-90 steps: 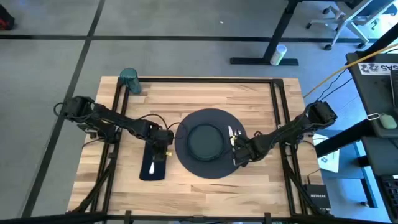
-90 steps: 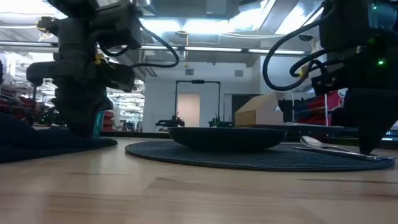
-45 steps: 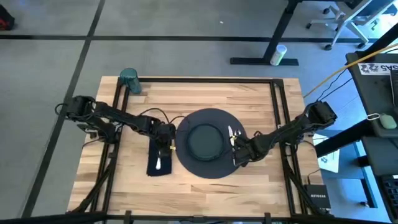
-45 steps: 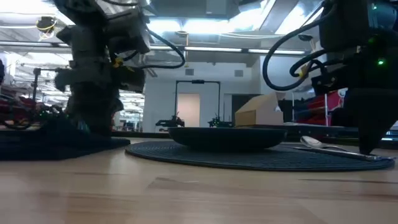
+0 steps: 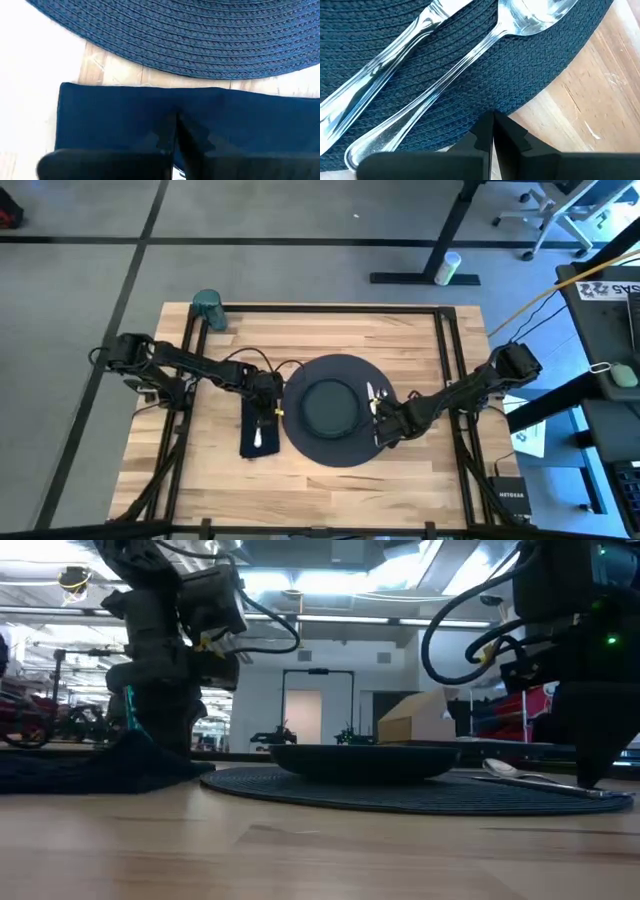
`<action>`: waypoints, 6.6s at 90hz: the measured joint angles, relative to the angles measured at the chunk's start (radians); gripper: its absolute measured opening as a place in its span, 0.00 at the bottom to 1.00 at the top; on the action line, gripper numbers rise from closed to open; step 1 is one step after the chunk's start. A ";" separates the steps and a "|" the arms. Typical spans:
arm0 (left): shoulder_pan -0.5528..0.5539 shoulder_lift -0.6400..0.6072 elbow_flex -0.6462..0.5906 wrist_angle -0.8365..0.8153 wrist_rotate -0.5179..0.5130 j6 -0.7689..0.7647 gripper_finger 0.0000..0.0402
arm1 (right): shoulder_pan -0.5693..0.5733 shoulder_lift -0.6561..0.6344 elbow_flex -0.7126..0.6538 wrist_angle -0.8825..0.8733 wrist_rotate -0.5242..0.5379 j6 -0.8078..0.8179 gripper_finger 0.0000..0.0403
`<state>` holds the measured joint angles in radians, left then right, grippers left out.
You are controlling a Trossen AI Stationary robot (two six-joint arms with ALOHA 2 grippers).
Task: Set table place
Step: Adjust the black table napkin, then put the blue cup to the top right of the black tablemat
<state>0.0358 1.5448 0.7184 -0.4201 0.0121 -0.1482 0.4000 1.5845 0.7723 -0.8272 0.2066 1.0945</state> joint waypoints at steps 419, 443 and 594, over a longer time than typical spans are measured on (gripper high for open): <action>0.937 0.034 0.694 -0.870 -0.448 0.100 0.37 | -0.074 0.000 0.187 -0.108 0.392 -0.670 0.00; 0.932 0.123 0.692 -0.868 -0.448 0.082 0.37 | -0.073 0.000 0.187 -0.109 0.358 -0.754 0.00; 0.379 -0.025 0.581 -0.416 0.028 0.231 0.00 | 0.154 -0.741 -0.354 0.768 0.390 -1.250 0.00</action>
<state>0.4147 1.5200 1.2999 -0.8357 0.0401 0.0832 0.5540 0.8437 0.4179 -0.0589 0.5963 -0.1552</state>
